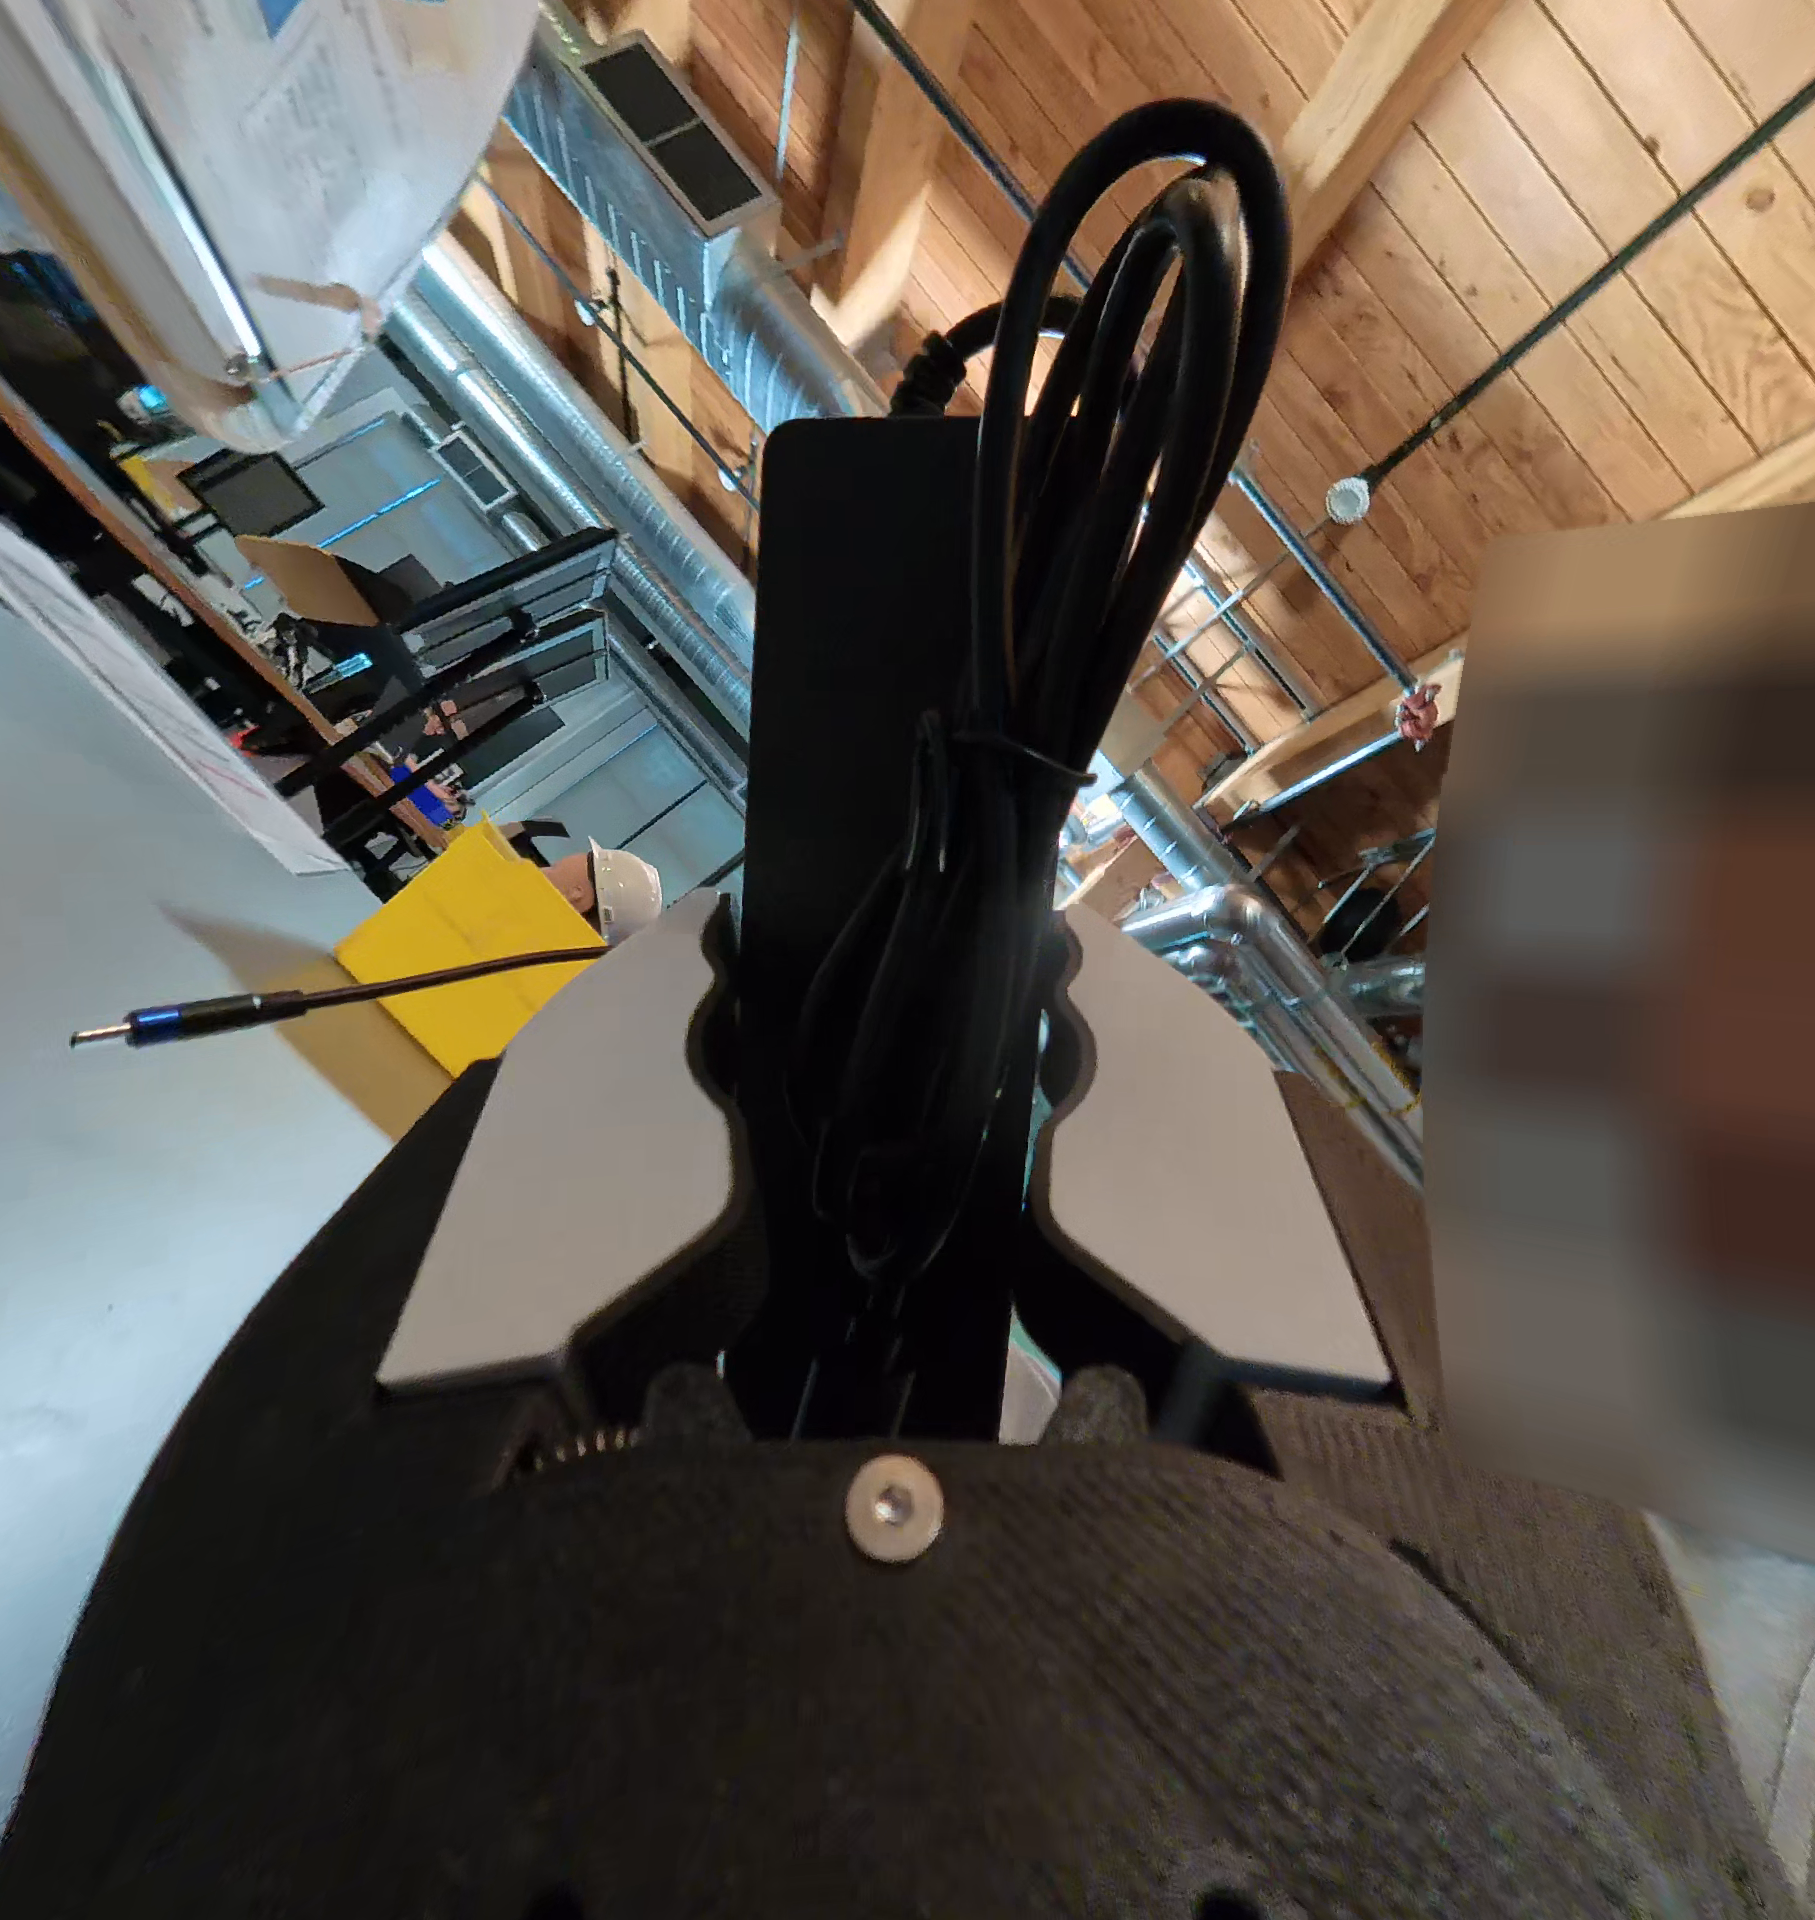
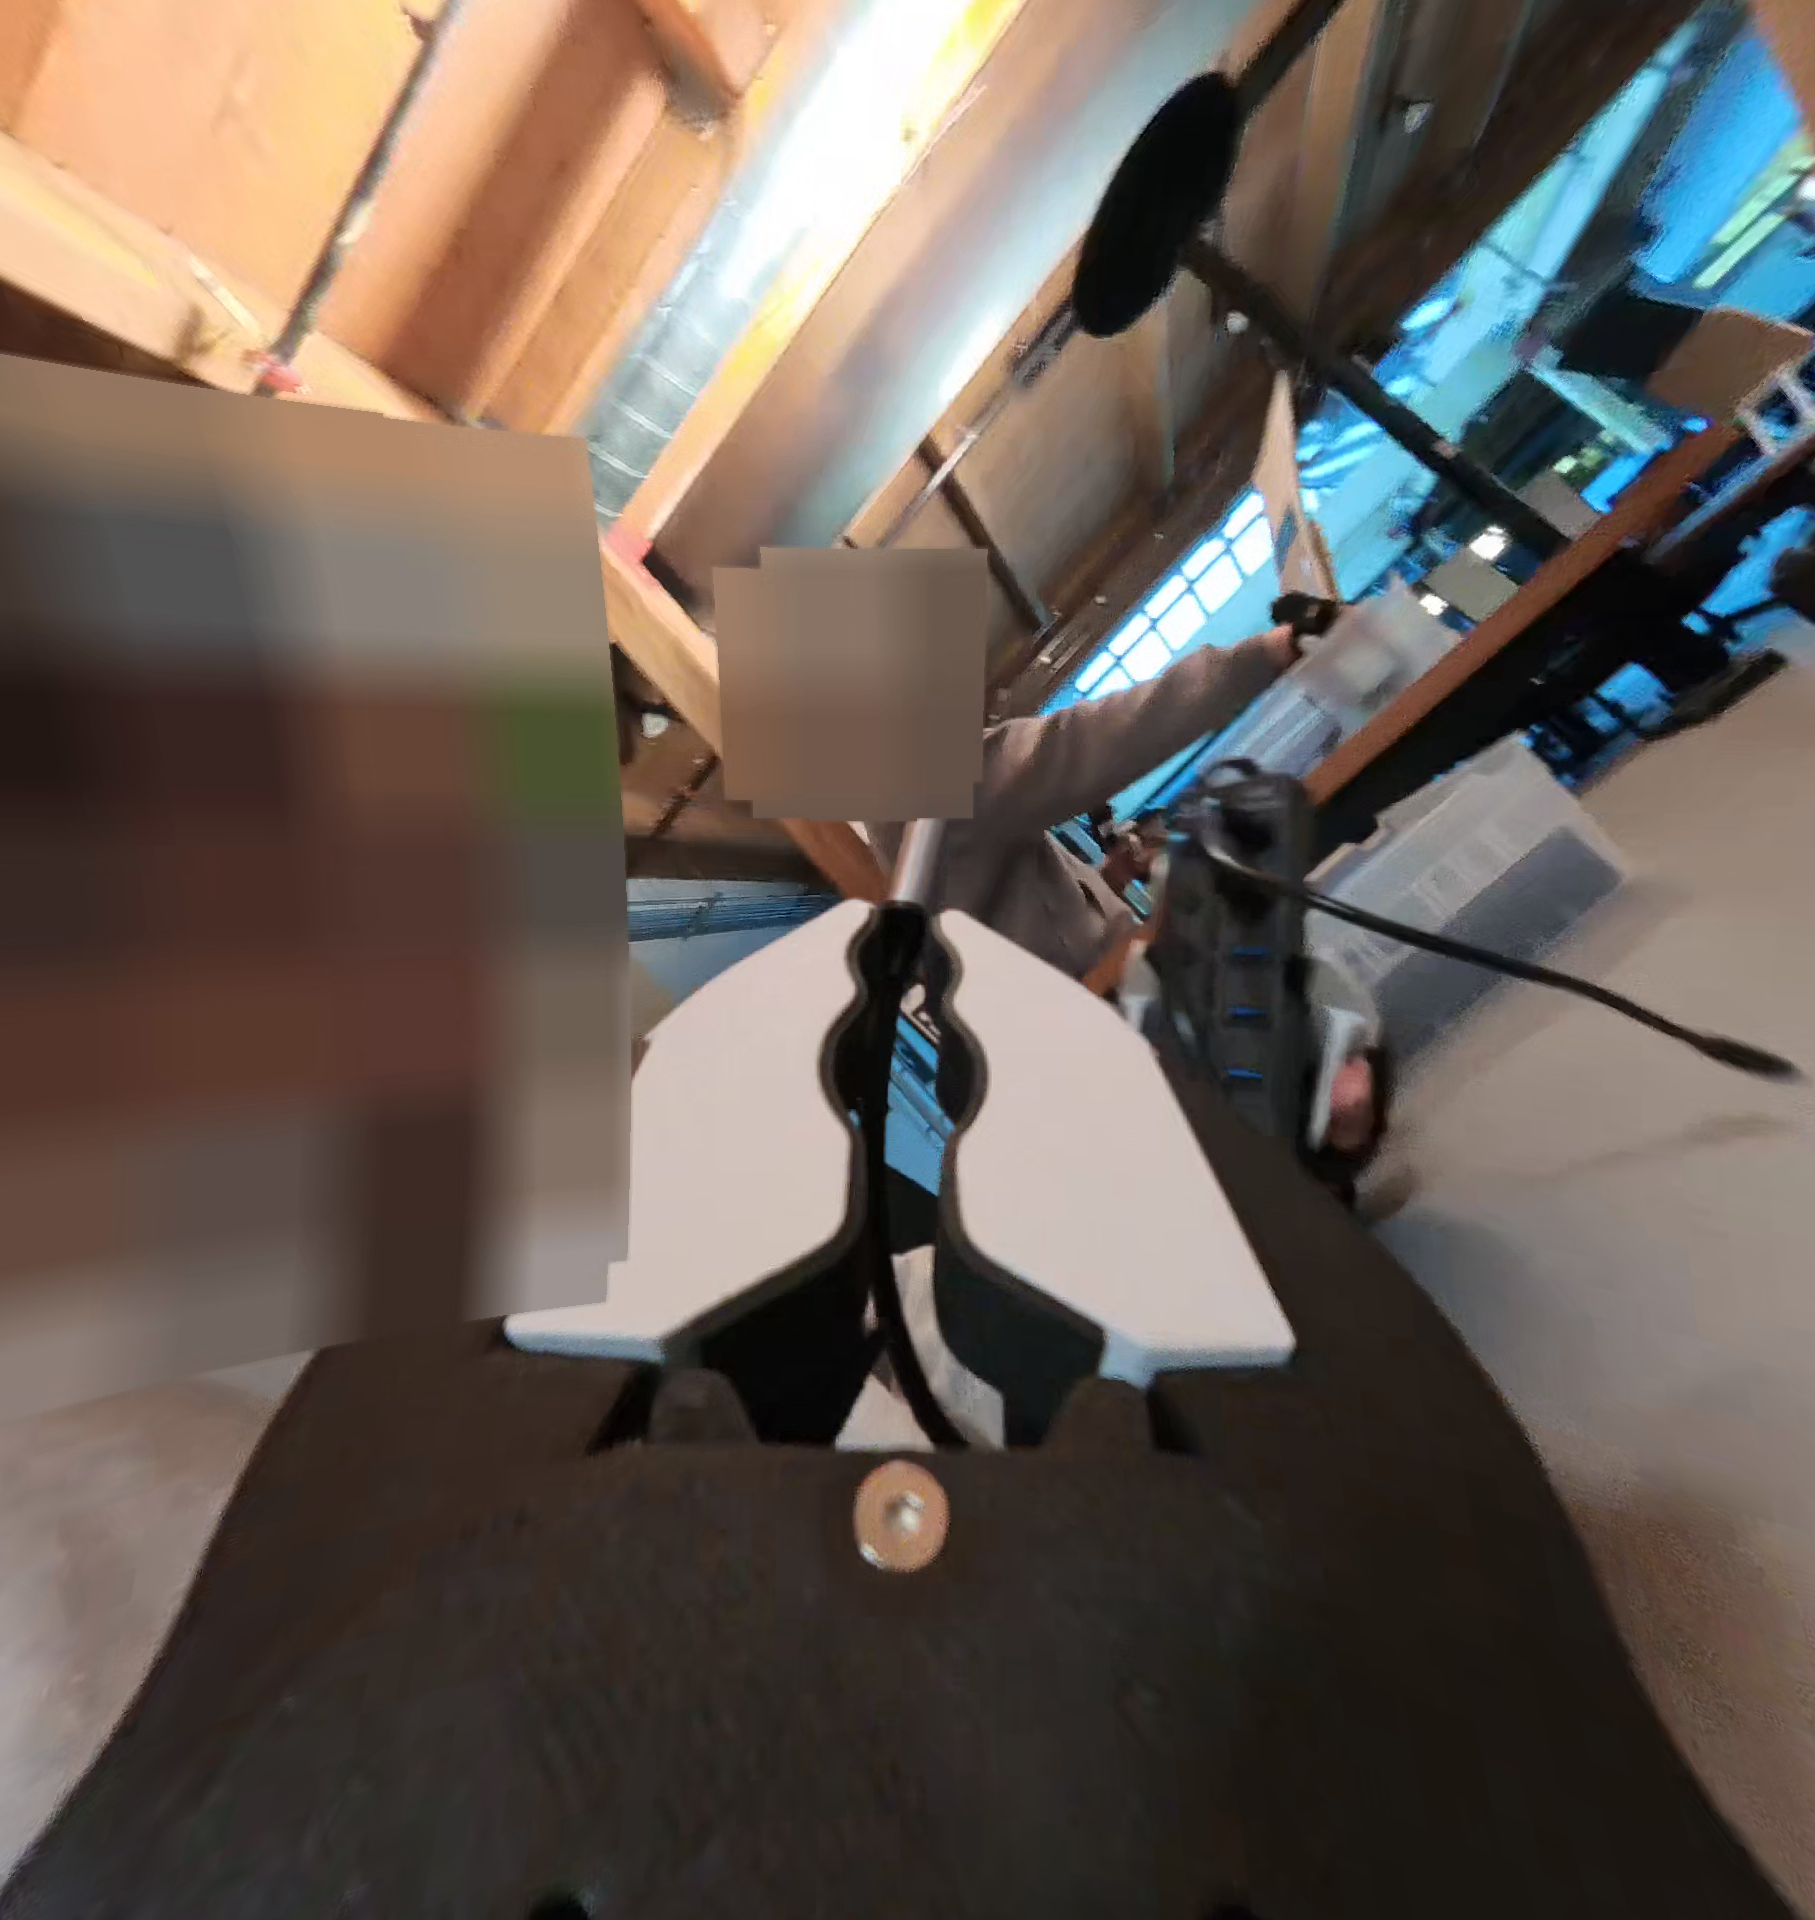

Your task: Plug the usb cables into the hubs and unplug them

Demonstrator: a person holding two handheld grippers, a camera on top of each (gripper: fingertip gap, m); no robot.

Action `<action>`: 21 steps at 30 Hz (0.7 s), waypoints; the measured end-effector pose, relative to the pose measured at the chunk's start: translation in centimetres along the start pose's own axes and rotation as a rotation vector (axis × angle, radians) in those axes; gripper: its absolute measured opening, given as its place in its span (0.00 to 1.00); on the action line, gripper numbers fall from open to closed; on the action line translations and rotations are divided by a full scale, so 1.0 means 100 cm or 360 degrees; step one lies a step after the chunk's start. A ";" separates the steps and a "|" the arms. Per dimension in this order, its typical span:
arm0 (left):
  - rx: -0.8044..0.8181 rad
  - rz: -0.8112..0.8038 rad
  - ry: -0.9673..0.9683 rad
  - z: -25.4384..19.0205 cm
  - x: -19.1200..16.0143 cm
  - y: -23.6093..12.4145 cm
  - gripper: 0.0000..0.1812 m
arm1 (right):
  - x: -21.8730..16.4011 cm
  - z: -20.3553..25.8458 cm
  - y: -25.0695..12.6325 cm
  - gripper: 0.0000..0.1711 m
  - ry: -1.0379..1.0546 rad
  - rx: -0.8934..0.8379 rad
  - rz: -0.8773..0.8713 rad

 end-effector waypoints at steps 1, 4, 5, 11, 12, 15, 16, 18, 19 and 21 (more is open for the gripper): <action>-0.0022 0.0018 0.0034 -0.003 0.000 0.001 0.31 | -0.001 -0.004 -0.001 0.04 0.0030 -0.0073 0.0027; -0.0132 0.0129 0.0108 -0.012 0.001 0.006 0.31 | -0.016 -0.013 0.010 0.05 0.0068 -0.0349 0.0195; -0.0176 0.0183 0.0131 -0.015 0.001 0.008 0.31 | -0.021 -0.014 0.016 0.05 0.0097 -0.0399 0.0231; -0.0299 0.0409 0.0245 -0.027 0.001 0.011 0.32 | -0.036 -0.012 0.027 0.05 0.0241 -0.0369 0.0157; -0.0292 0.0371 0.0244 -0.027 0.003 0.009 0.32 | -0.035 -0.011 0.029 0.05 0.0235 -0.0344 0.0175; -0.0370 0.0320 0.0205 -0.029 0.009 0.006 0.32 | -0.039 -0.011 0.034 0.04 0.0197 -0.0463 0.0304; -0.0397 0.0338 0.0211 -0.032 0.009 0.007 0.32 | -0.042 -0.011 0.036 0.04 0.0219 -0.0489 0.0342; -0.0368 0.0404 0.0284 -0.036 0.007 0.010 0.32 | -0.050 -0.011 0.043 0.05 0.0320 -0.0439 0.0385; -0.0328 0.0425 0.0329 -0.036 0.005 0.010 0.32 | -0.056 -0.012 0.047 0.05 0.0380 -0.0418 0.0414; -0.0270 0.0441 0.0371 -0.033 0.003 0.010 0.32 | -0.066 -0.015 0.052 0.05 0.0459 -0.0397 0.0474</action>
Point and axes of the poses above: each gripper's, where its closed fingertips meet, y out along the fingers, x out of its top, z = x × y across the jaws, the point moved 10 cm from there along -y, back along the fingers, and after that the axes turned 2 degrees about -y, right-handed, at the moved point
